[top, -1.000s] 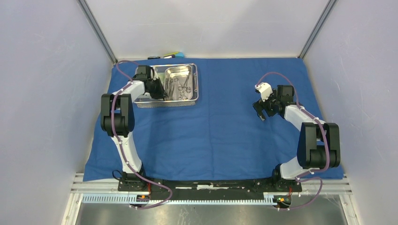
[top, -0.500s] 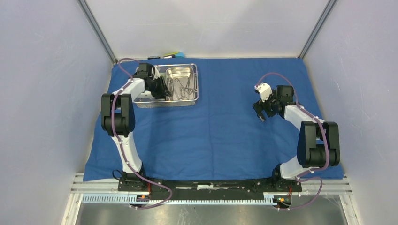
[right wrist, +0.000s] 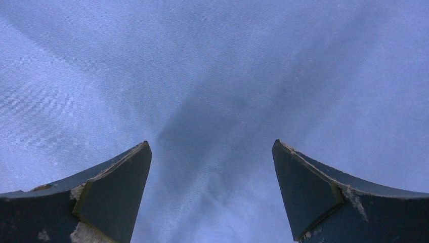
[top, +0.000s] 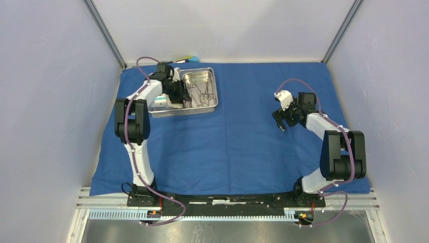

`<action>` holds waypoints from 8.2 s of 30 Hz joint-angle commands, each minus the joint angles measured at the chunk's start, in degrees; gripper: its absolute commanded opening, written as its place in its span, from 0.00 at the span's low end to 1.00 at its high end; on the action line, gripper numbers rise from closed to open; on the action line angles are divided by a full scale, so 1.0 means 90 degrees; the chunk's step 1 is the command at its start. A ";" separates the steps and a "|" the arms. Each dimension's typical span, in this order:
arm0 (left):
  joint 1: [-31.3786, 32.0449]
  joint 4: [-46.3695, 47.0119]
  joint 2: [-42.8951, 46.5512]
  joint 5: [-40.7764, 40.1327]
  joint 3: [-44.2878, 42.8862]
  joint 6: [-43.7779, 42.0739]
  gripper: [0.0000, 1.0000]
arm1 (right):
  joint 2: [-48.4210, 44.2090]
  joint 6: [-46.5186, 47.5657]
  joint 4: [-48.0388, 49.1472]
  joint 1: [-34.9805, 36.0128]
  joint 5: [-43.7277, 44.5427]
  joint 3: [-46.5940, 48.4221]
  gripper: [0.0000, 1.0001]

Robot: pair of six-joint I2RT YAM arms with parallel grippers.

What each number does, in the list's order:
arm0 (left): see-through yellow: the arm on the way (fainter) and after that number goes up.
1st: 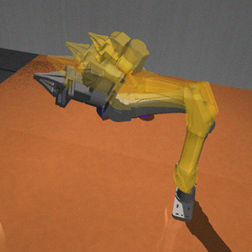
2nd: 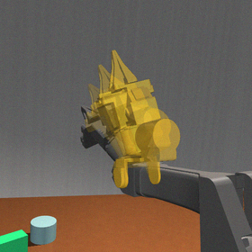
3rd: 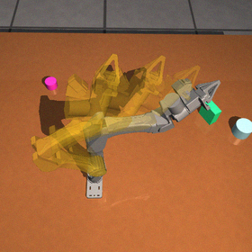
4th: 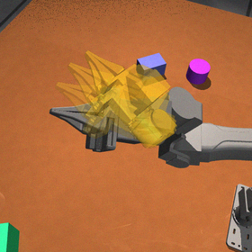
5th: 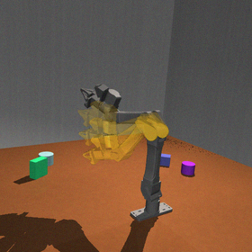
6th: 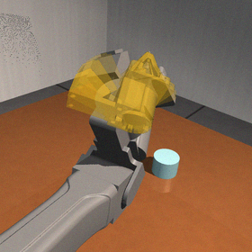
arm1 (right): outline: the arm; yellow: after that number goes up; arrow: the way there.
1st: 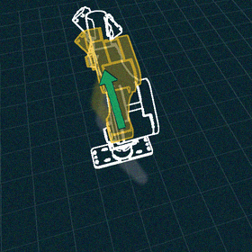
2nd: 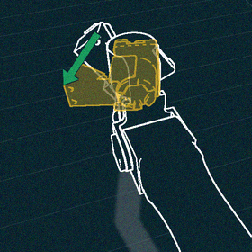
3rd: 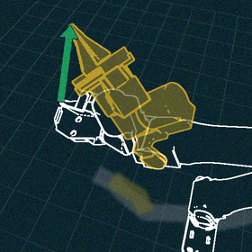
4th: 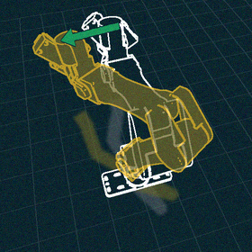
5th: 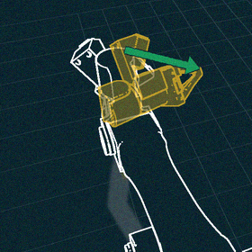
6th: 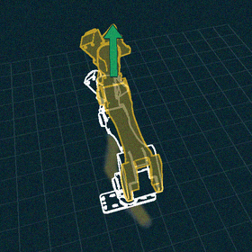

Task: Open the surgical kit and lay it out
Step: Move the container from the surgical kit, then pick up the medical item from the container, then place the medical item in the surgical kit, then pick up the medical item from the container.

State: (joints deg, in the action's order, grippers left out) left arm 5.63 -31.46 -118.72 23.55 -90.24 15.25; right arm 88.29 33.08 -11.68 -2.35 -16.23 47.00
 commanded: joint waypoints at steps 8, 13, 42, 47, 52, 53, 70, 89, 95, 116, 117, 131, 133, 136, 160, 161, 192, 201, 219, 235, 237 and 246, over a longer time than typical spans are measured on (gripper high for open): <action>0.0025 -0.0157 0.0930 -0.1620 -0.0293 -0.1302 0.71 | 0.0025 0.0052 0.0033 0.0027 -0.0052 0.0094 0.98; -0.0081 -0.0272 0.1103 -0.2084 -0.0333 -0.1679 0.68 | 0.0051 0.0058 0.0019 0.0025 -0.0099 0.0119 0.98; -0.1112 -0.1494 -0.1394 -0.2016 -0.2474 -0.1809 0.69 | -0.0074 0.0039 -0.0010 0.0041 -0.0170 0.0109 0.98; -0.1113 -0.1494 -0.1386 -0.1981 -0.2374 -0.1792 0.62 | -0.0068 0.0041 -0.0022 0.0046 -0.0183 0.0119 0.98; -0.1114 -0.1227 -0.0993 -0.1962 -0.2135 -0.1757 0.51 | -0.0086 0.0037 -0.0021 0.0046 -0.0194 0.0107 0.98; -0.1108 -0.1178 -0.0883 -0.1967 -0.2123 -0.1755 0.48 | -0.0085 0.0041 -0.0021 0.0044 -0.0190 0.0109 0.98; -0.1098 -0.1016 0.0855 -0.1710 -0.1895 -0.1822 0.33 | -0.0393 -0.0136 0.0013 0.0046 -0.0302 0.0162 0.97; 0.0827 0.2945 0.2511 0.3609 0.1542 0.1310 0.36 | -0.0811 -0.2200 0.0394 0.0395 -0.4264 0.1499 0.99; 0.1463 0.6009 0.2115 0.4149 0.2426 0.3692 0.37 | -0.0961 -0.3740 0.2437 0.0967 -0.4680 0.0472 0.98; 0.2192 0.8775 0.1243 0.4136 0.3034 0.5311 0.40 | 0.0773 -1.0912 1.0710 0.1164 -0.5004 -0.0780 0.97; 0.2199 0.8709 0.1221 0.4134 0.3024 0.5264 0.40 | 0.0800 -1.0974 1.0786 0.1169 -0.5006 -0.0779 0.97; 0.2365 0.8703 0.1176 0.4153 0.2998 0.5110 0.40 | 0.1238 -1.0622 1.0330 0.1345 -0.5004 -0.0785 0.92; 0.2392 0.8490 0.1198 0.4116 0.2996 0.4944 0.40 | 0.1278 -1.0582 1.0255 0.1345 -0.5031 -0.0728 0.84; 0.2432 0.7656 0.1237 0.3937 0.2907 0.4356 0.42 | 0.1308 -1.0564 1.0210 0.1345 -0.5084 -0.0656 0.67; 0.2252 0.2160 0.1433 0.2917 0.1376 0.0116 0.82 | -0.0333 -0.3261 0.0744 0.0847 -0.3247 0.0763 0.04; 0.2197 0.1988 0.1515 0.2752 0.1343 -0.0135 0.84 | -0.0495 -0.2985 0.0338 0.0769 -0.2732 0.0805 0.04; 0.1577 -0.0098 0.2798 -0.0034 0.0987 -0.1685 1.00 | -0.1461 -0.0795 -0.2582 -0.0393 0.1940 -0.0409 0.24; 0.1192 -0.0361 0.2727 -0.0668 0.0761 -0.1823 1.00 | -0.1513 -0.0756 -0.2728 -0.0410 0.1960 -0.0150 0.64; -0.0038 -0.1532 0.0902 -0.1526 -0.1478 -0.2092 0.99 | -0.1472 -0.0944 -0.2185 -0.0096 -0.0434 0.1397 0.95; -0.0559 -0.1312 -0.1431 -0.1486 -0.3057 -0.1037 0.85 | -0.1060 -0.1049 -0.1703 0.0085 -0.0590 0.0848 0.95; -0.0615 -0.1252 -0.1492 -0.1304 -0.3067 -0.0940 0.84 | -0.1078 -0.1039 -0.1695 0.0085 -0.0559 0.0813 0.95; -0.0848 -0.1473 -0.2063 -0.0677 -0.3563 -0.0663 0.87 | -0.1040 -0.1039 -0.1710 0.0079 -0.0503 0.0764 0.95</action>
State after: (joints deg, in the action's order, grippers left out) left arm -1.21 -44.36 -133.78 13.56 -117.78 6.39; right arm 78.98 24.03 -28.77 -1.56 -20.69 53.98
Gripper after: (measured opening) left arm 0.844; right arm 0.949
